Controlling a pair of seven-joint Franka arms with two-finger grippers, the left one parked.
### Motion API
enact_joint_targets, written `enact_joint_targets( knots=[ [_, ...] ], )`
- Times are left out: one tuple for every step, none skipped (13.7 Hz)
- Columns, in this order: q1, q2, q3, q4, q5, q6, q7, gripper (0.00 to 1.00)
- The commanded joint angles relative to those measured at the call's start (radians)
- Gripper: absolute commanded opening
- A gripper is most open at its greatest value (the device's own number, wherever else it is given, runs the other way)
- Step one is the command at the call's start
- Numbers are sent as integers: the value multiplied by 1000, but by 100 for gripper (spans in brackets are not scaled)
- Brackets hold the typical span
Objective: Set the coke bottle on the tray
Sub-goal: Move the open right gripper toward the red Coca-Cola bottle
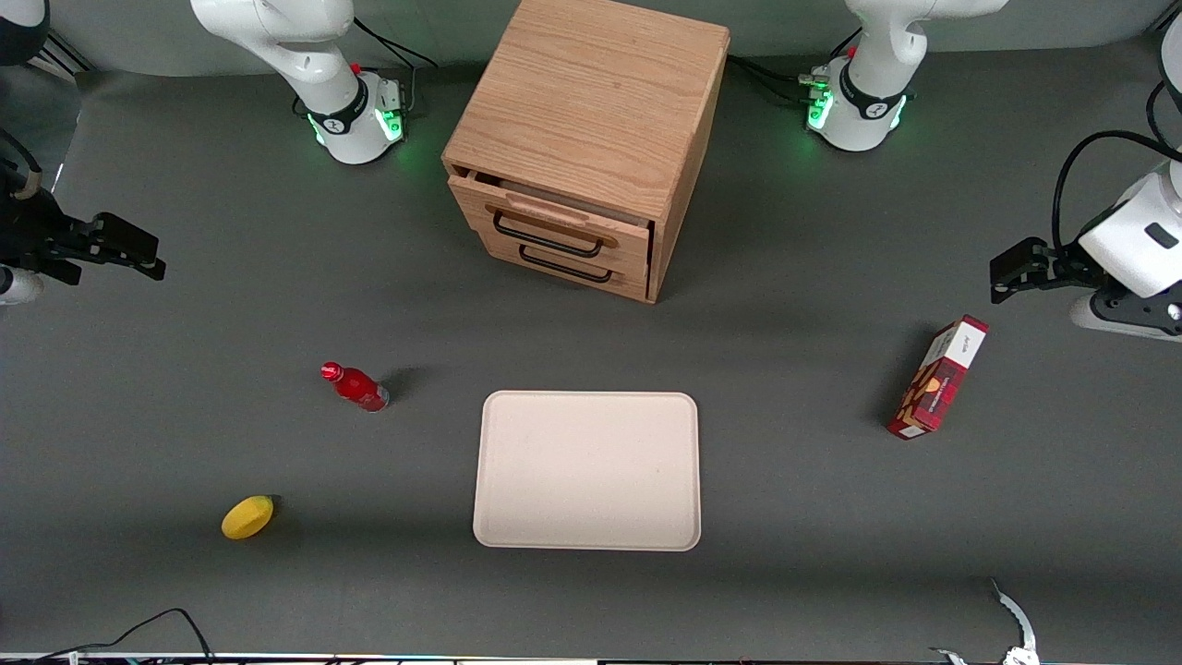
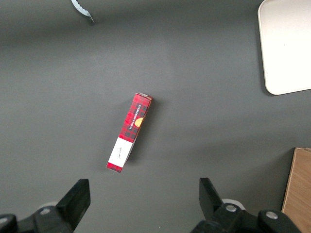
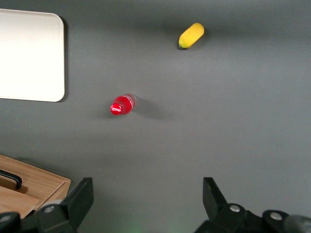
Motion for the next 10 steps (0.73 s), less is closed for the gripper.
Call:
enact_joint_targets(
  knots=[
    [14, 97, 5, 88, 39, -4, 0, 100],
    [31, 121, 5, 93, 39, 1, 7, 100],
    [40, 138, 5, 91, 48, 7, 14, 100],
    [52, 152, 5, 91, 51, 33, 48, 100],
    [78, 164, 5, 90, 51, 82, 106, 100],
    [93, 177, 5, 85, 51, 140, 144, 100],
    [98, 195, 5, 81, 51, 174, 151, 100],
    [100, 216, 5, 79, 46, 182, 151, 100],
    [101, 236, 7, 79, 43, 190, 149, 100],
    [101, 252, 11, 68, 42, 210, 149, 100]
  ],
)
